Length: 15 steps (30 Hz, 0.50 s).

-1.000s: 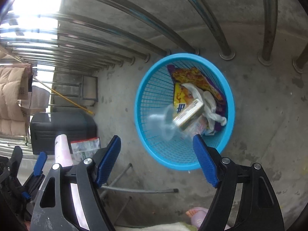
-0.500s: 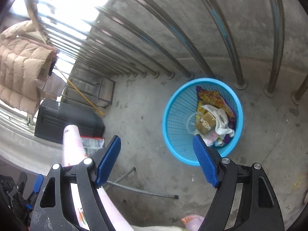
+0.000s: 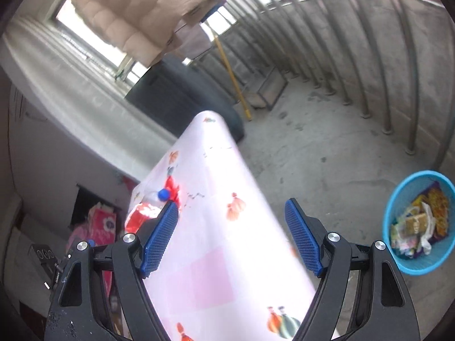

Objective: Collect trash
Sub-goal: 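Move both grippers back over the table toward the red bag and white tissue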

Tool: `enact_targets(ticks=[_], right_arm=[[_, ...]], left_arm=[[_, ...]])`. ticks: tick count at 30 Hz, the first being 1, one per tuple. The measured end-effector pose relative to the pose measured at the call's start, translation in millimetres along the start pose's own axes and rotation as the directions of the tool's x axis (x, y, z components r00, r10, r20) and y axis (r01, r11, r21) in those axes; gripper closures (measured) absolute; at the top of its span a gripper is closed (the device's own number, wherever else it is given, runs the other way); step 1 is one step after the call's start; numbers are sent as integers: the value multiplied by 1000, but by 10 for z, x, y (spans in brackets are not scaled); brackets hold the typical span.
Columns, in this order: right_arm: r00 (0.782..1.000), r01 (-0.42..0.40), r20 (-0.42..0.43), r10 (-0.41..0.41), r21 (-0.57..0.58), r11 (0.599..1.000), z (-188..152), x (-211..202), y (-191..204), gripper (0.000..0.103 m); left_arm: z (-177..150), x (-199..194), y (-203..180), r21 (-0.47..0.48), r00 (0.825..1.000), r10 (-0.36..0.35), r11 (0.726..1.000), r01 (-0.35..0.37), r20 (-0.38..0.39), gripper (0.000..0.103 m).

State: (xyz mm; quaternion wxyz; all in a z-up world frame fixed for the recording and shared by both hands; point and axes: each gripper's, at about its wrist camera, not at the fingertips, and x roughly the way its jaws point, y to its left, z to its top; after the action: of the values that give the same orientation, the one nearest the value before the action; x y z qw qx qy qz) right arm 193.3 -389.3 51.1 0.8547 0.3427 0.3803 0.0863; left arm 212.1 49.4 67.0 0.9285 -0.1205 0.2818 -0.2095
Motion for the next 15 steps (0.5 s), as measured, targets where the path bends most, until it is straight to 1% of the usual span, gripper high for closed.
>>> enact_targets(ticks=[2,4,5,7,8,9,11,12,14,15], right_arm=[[998,-38,-49,35,-58,998,76,302,332,29],[994,-77,-88,67,-117,990,170,593,664,29],[991,-95,-108,80,-142,985,227,749,838,29],[984,-123,-152,94,-192,974,332,1086,1171,29],[979,-143,-176,106,-215,966,381,1266,1319,29],[975,-146,-196,101,-232,962,436,1463,1447,29],[959,-161,-267,90,-255,953,512,1905,1688,30],[949,-163,-304,80,-258,952,535,2133,1782,33],[922,-174,-381,63,-266,948,518,2518,1943,39],[914,-162,-404,37,-279,946,495,2703,2001,44]], left_arm=[[82,-59,399,-70,999,50,996,-48,16,19],[135,-78,727,-141,997,75,987,-72,19,24],[128,-83,868,-178,997,72,982,-68,17,27],[82,-69,1054,-235,999,43,971,-39,12,32],[47,-48,1105,-254,1000,20,967,-17,8,35],[8,-27,1119,-266,1000,-7,964,8,5,36],[-79,42,1112,-277,998,-55,959,53,1,41],[-107,96,1075,-277,997,-71,959,66,-8,43],[-165,227,1048,-283,996,-76,957,63,-36,48],[-184,312,1021,-285,995,-81,957,63,-53,51]])
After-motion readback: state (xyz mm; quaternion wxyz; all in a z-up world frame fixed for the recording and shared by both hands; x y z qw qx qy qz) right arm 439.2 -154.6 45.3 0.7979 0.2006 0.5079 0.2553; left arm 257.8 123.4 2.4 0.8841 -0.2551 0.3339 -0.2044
